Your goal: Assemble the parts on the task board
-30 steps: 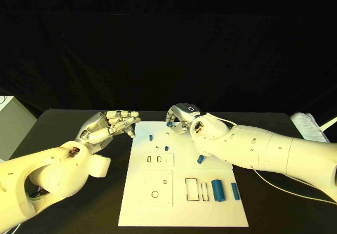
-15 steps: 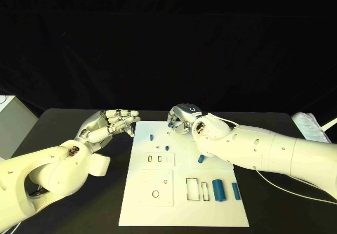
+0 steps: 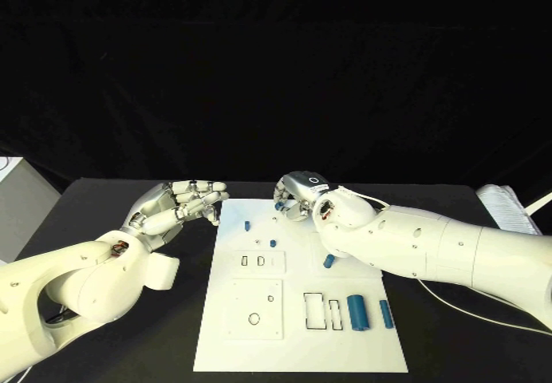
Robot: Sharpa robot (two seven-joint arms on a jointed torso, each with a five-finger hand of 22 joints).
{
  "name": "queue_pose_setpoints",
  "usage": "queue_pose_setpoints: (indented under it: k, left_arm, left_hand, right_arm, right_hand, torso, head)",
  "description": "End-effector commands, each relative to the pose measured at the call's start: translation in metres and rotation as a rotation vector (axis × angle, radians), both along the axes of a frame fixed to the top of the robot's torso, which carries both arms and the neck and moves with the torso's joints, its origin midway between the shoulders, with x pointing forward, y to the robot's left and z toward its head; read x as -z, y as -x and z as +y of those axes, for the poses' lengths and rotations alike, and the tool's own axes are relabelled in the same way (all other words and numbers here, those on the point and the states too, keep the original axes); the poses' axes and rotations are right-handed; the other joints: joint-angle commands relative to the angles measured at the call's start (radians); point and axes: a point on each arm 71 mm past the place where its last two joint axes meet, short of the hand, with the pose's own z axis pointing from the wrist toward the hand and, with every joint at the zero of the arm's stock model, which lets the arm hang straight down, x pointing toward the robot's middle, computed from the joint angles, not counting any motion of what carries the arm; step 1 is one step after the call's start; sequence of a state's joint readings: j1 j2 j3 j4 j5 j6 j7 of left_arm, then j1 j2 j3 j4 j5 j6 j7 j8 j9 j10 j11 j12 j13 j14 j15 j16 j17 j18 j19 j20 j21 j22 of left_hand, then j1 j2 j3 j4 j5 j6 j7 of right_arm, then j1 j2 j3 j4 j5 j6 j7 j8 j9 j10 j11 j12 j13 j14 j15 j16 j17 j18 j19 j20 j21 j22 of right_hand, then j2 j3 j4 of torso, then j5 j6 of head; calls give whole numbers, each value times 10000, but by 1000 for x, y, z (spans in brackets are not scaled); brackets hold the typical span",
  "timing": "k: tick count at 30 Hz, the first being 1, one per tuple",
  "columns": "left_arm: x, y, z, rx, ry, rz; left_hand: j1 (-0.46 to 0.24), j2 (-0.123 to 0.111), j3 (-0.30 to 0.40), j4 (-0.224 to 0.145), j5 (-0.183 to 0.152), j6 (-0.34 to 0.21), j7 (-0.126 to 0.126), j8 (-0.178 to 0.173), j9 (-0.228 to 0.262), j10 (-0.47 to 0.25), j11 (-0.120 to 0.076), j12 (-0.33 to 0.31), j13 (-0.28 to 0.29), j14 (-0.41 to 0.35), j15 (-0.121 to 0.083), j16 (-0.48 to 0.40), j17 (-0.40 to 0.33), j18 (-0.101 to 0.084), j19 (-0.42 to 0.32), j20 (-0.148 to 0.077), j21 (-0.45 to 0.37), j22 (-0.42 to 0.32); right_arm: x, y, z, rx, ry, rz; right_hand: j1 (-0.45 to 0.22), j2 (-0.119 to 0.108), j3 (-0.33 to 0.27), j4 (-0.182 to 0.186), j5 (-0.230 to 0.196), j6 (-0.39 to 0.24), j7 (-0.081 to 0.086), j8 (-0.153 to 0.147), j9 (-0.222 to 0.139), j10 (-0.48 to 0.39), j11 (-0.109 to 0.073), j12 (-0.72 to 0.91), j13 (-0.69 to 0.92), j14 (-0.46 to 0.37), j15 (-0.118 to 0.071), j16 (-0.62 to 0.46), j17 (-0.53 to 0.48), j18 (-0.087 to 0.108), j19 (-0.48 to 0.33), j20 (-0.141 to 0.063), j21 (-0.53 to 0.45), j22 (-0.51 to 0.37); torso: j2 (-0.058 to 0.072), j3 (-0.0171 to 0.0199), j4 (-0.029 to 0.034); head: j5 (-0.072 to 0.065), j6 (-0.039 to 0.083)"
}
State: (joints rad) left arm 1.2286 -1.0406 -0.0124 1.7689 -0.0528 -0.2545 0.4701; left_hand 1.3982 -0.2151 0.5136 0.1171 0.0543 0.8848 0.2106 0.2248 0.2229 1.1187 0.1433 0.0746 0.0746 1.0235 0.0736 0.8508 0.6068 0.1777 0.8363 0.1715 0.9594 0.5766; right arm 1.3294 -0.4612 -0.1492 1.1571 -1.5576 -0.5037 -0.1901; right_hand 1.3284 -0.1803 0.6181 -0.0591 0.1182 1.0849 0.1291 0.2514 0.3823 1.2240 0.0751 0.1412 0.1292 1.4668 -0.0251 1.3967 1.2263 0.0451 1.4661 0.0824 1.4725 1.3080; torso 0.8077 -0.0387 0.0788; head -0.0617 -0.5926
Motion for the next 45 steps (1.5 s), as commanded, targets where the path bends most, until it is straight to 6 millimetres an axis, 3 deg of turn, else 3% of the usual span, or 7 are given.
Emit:
queue_pose_setpoints:
  k: [1,16,28,34,38,41,45]
  left_arm:
    - [-2,1,-2,206,52,-79]
    - [-2,0,-2,237,42,-51]
    - [-2,0,-1,200,14,-25]
    - [-2,0,0,200,19,-35]
    - [-2,-1,0,240,32,-34]
    - [-1,-1,1,242,30,-29]
    - [-1,-1,2,237,25,-23]
  left_hand:
    - [-40,42,55,24,-31,-62,-3,-59,16,-31,11,-56,15,-37,0,34,6,36,-78,13,23,9]
    - [-43,42,59,21,-31,-65,-2,-60,17,-34,12,-56,15,-40,1,35,5,36,-84,14,31,13]
    - [-59,52,65,26,-32,-69,3,-61,19,-39,16,-55,16,-45,5,39,2,36,-97,18,46,23]
    - [-75,63,71,32,-33,-71,6,-61,21,-42,19,-54,17,-49,9,43,1,36,-109,21,59,32]
    - [-79,58,70,30,-34,-74,5,-63,22,-45,20,-54,17,-51,10,44,0,36,-114,22,64,35]
    - [-83,58,71,30,-34,-77,5,-64,22,-48,21,-55,17,-51,11,46,0,37,-118,23,68,38]
    - [-83,58,71,30,-34,-77,5,-64,22,-48,21,-55,17,-51,11,46,0,37,-118,23,68,38]
  right_arm:
    - [2,0,3,-82,217,73]
    - [3,-3,6,-241,181,194]
    - [1,2,-2,-244,-85,135]
    - [-6,12,-24,-131,-629,170]
    - [-19,20,-54,156,-1375,180]
    - [-27,23,-76,531,-1721,347]
    - [-31,24,-101,1134,-1841,962]
  right_hand:
    - [-116,23,71,-3,-33,-115,5,-49,27,31,-146,-57,664,390,67,-4,-53,-100,315,8,-72,1028]
    - [-470,-418,332,90,-137,-789,338,-456,201,-1367,310,-794,369,-167,437,-1023,-1764,417,-944,352,-1866,-1349]
    - [-503,-539,-96,173,-63,-1462,400,-935,156,-2105,400,-689,137,-483,521,-1471,-2537,612,-1408,446,-2741,-2312]
    - [-504,-540,-300,230,-43,-1600,388,-1049,128,-2162,386,-587,106,-537,512,-1535,-2666,636,-1453,443,-2886,-2446]
    - [-585,-577,-275,370,99,-1582,501,-1126,127,-1161,334,-47,197,-93,483,-1093,-2009,375,-684,385,-1938,-1223]
    - [-1289,-929,-1385,963,114,-1842,311,-1279,120,-145,81,427,493,133,266,-680,-1389,239,-320,222,-1408,-529]
    - [-197,-392,-4050,1620,170,-2218,16,-1381,206,937,-304,1694,1762,268,-51,-309,-828,122,-57,-48,-981,78]
  torso:
    - [9,-5,4]
    - [15,-9,4]
    - [21,2,14]
    - [4,13,-35]
    - [-18,28,-65]
    - [-34,40,-95]
    - [-39,44,-125]
  head:
    - [-19,3]
    - [-10,-10]
    - [-7,-19]
    - [-13,20]
    - [-33,69]
    - [-34,91]
    - [-56,134]
